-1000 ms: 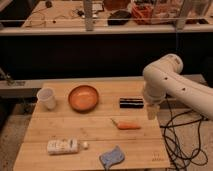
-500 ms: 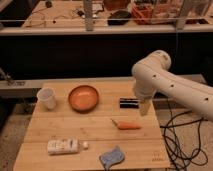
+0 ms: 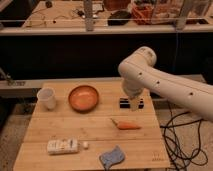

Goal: Pick up the ceramic cup

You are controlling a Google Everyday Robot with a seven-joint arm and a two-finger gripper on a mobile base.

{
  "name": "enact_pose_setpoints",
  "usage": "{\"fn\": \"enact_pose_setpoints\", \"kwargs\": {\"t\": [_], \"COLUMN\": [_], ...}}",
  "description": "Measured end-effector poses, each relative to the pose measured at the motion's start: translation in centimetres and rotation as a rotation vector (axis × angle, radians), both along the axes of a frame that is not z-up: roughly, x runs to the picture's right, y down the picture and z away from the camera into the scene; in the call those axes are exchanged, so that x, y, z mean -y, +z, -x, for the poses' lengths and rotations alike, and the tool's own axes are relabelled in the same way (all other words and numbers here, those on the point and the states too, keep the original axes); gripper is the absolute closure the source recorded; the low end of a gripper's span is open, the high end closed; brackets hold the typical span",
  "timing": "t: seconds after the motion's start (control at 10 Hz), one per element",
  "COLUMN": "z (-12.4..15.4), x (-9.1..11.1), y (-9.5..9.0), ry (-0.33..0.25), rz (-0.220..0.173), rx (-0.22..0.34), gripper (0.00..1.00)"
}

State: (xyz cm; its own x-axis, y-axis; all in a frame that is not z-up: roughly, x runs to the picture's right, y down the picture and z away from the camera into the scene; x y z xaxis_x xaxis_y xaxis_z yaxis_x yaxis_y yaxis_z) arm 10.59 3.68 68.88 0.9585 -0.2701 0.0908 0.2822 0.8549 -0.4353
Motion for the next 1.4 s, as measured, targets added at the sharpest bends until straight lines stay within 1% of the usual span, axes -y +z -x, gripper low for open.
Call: {"fn": "enact_pose_setpoints", "kwargs": {"t": [0.1,0.2,0.3,0.5,0.6,0.7,0.9,1.1,1.4], "z": [1.3,1.3,5.5,5.6,6.4,8.1,10.8,12.1,15.1], "x": [0.3,0.3,2.0,2.2,2.4,2.8,3.4,3.9,4.4], "y": [0.2,0.2,1.1,1.1,1.3,1.6,2.1,2.6,3.2], "ry": [-0.014,-0.014,-0.108,-0.118,-0.129,-0.158,-0.197,-0.235,-0.275], "rz": [-0.007,-0.007,-0.054,-0.061,-0.064,-0.075,-0.089,-0.101,-0.119], "rx": [0.008,0.008,0.061,0.064,0.069,0.083,0.103,0.118,0.145], "gripper": [0.2,0.2,0.2,0.2,0.2,0.2,0.2,0.2,0.2]}}
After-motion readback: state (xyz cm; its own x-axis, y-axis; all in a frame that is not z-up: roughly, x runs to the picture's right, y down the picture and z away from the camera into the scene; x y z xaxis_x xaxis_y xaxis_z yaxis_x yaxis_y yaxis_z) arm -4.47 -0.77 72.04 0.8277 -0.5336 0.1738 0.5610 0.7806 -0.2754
